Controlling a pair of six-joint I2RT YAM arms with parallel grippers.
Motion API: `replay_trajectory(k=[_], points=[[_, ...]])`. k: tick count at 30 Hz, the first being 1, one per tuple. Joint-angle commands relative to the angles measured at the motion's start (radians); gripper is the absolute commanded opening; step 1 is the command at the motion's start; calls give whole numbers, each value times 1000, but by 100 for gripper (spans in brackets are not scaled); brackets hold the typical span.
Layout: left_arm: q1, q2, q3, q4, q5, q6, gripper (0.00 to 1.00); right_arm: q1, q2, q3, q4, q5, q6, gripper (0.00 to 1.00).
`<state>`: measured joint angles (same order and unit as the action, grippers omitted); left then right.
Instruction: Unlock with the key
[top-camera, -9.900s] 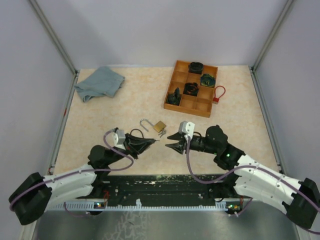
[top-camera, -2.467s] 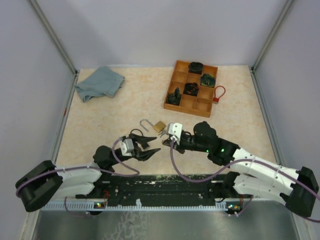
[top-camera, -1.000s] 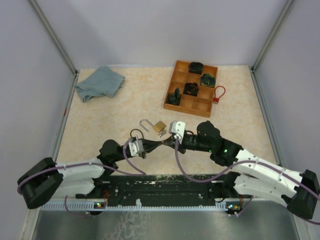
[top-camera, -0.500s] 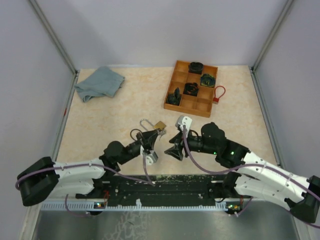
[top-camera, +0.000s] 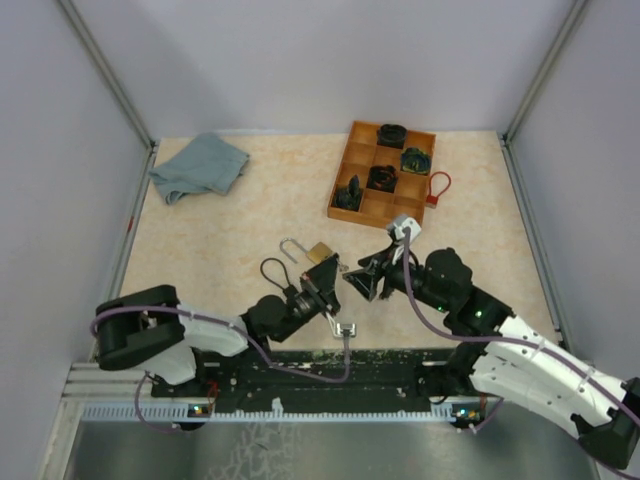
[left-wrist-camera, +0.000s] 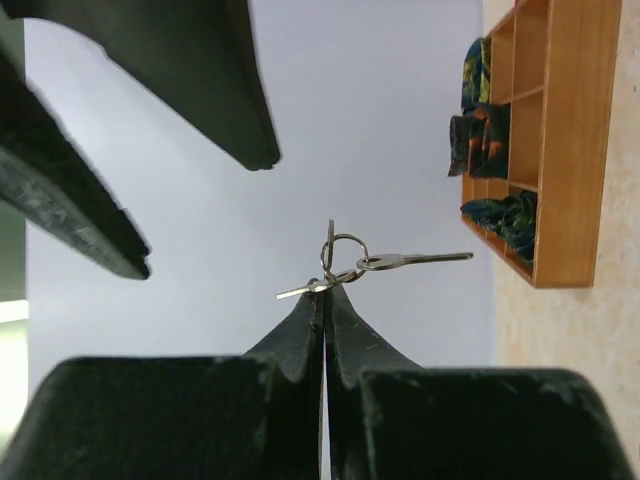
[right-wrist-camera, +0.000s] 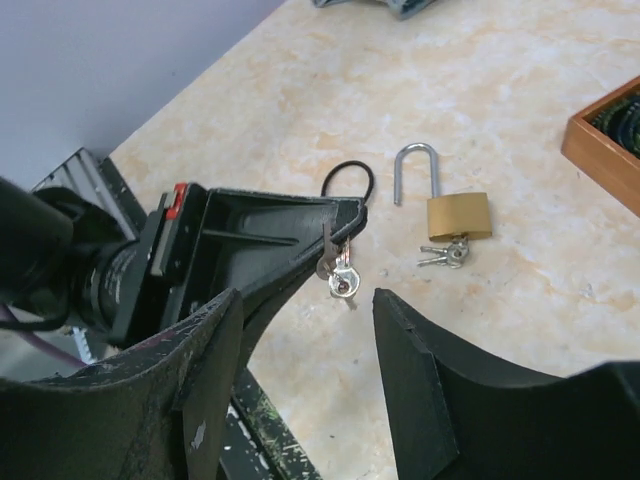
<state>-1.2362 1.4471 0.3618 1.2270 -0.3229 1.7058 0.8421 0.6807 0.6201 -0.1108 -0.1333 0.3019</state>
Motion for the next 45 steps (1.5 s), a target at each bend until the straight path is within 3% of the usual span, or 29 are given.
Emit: replay_trajectory(k=[1,6,13,16,22,25,30,39,45], points=[[-30,113,42,170,-165,260,0,-9,-69,-55,124,92,57,55],[-56,144,62,224,-176,320,0,-9,-34,-84,148,155,68,53],[-92,72,34,189,-174,230,0,-10,42,-67,221,194,75,53],[-105,6,25,49,-168,108,0,-11,76,-27,232,133,71,53],[-111,-250,51,-429,-59,-290,0,-10,94,27,195,97,23,54],[-107,-308,75,-561,-36,-373,0,-10,124,46,175,49,6,54],[-109,-283,60,-529,-61,-336,0,-10,113,44,202,117,41,54],[-106,-303,57,-533,-39,-371,0,-11,172,99,110,-3,-1,54],[-102,-316,2,-413,-37,-323,0,-11,140,78,48,-32,-8,55]])
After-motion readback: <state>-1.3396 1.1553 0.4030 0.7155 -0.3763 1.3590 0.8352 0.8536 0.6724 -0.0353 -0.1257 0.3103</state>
